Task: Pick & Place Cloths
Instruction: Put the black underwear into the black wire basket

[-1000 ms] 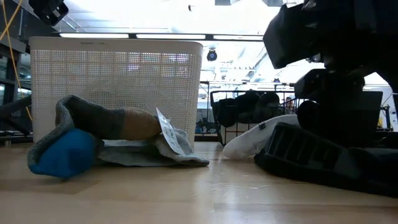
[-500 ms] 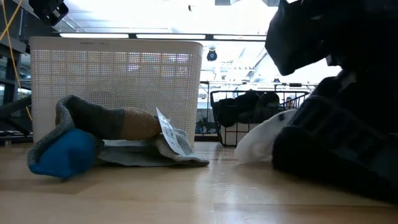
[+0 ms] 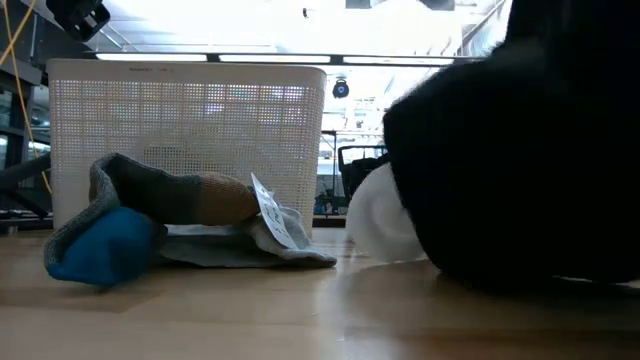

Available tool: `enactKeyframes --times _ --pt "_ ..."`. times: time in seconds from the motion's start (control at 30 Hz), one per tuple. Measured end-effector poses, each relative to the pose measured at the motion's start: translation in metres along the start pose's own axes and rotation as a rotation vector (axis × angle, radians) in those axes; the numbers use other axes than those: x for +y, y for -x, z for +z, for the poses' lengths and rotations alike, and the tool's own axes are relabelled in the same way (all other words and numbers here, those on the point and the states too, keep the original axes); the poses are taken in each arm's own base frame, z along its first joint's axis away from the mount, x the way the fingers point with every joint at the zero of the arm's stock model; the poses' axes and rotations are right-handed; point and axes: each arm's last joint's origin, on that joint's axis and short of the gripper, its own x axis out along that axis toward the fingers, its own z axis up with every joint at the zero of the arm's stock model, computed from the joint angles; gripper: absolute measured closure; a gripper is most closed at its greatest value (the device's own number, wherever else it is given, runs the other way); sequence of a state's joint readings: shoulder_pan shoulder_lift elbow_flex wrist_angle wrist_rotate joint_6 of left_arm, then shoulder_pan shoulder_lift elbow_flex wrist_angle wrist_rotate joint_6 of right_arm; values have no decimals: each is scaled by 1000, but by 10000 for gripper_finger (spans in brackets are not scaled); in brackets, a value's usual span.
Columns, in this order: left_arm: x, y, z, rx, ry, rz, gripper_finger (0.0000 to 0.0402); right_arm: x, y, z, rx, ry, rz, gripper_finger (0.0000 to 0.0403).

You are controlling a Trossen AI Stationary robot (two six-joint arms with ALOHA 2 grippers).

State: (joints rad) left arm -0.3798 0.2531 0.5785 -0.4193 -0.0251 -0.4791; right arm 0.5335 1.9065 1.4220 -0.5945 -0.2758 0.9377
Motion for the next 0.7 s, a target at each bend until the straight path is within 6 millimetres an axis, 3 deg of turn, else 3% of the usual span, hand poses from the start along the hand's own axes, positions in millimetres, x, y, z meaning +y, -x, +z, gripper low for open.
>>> enactKeyframes --times 0.13,0.4,0.7 --pt "0 0 0 0 2 0 78 14 36 0 -89 0 77 385" --pt "0 0 0 1 4 0 78 22 102 -6 -355 13 77 385" --pt "0 0 0 1 3 0 78 13 146 -8 -591 42 -17 385"
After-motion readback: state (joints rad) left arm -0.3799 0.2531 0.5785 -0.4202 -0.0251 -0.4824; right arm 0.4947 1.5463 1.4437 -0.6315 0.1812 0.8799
